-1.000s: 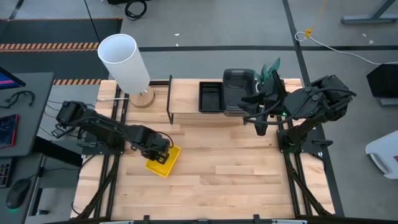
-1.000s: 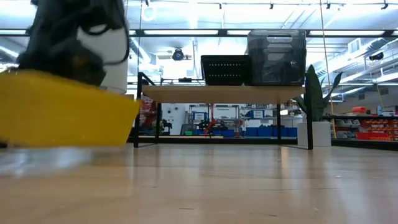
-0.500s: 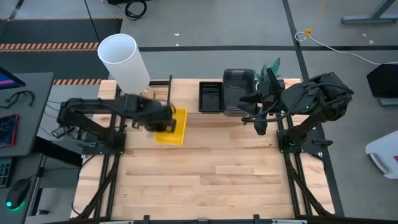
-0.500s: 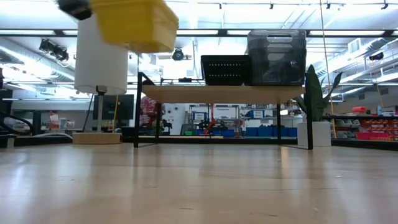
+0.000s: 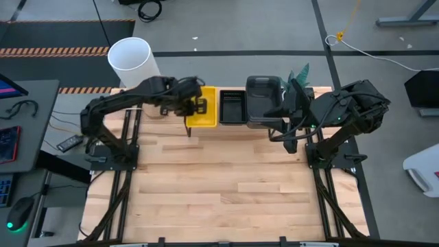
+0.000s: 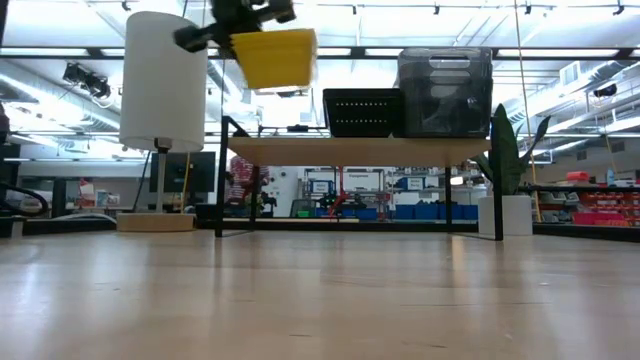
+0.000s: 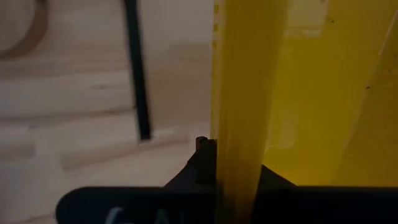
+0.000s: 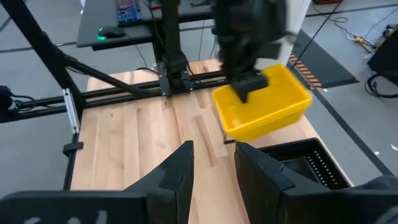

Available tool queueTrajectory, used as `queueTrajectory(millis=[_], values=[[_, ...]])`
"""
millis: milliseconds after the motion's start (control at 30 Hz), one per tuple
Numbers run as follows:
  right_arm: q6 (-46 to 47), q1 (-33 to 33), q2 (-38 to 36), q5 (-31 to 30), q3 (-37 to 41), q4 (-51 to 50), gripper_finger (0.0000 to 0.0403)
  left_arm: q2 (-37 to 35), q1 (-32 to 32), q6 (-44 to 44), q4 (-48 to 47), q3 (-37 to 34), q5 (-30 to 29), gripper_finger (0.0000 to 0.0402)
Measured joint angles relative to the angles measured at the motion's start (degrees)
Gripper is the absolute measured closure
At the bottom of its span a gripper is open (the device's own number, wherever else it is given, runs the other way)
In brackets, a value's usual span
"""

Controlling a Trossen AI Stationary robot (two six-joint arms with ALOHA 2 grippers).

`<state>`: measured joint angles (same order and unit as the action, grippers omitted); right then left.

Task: Stack baskets on shelf by color
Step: Put the stacked yellow bins on the shelf

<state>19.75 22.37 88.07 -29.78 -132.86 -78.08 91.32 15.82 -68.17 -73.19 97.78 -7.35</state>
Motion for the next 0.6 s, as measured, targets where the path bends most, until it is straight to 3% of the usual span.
queueTrajectory(millis=[167,400,600], values=[[0.00,0.00,0.00,0.94,0.00,0.00,0.0281,4.10,4.21,4.49,-3.35,5.61,2.26,0.0393],[0.00,0.00,0.00,0.96,0.00,0.78,0.0281,6.39,8.65,7.82,-5.68,5.77,8.00,0.0393],[-1.30,0.00,0.00,0.96,0.00,3.09,0.0281,8.36,8.89,8.87,-5.88,5.82,7.98,0.0388]])
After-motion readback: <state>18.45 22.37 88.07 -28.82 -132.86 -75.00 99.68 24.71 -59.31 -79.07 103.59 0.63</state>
